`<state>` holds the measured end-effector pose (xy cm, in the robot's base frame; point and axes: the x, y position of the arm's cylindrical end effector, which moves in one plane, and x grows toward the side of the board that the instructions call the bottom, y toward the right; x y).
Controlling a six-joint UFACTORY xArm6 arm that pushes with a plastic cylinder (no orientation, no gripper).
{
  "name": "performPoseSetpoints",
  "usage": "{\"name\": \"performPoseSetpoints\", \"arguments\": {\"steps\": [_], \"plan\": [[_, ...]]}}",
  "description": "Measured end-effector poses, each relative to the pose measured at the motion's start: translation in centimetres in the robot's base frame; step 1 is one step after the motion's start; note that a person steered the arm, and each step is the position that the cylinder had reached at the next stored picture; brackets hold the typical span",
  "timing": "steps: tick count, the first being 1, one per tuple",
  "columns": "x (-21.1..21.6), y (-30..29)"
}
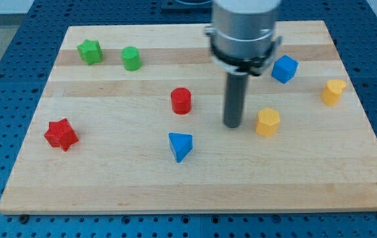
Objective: Place yellow hexagon below yellow heart
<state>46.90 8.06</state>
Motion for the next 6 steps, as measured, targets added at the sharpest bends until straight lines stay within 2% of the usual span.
{"name": "performPoseSetpoints", "arguments": {"steps": [1, 2, 3, 4, 6], "plan": [[-0.4, 5.8], [-0.3, 3.3], [2.2, -2.2], [3.7, 0.4], [0.8, 13.5]]}}
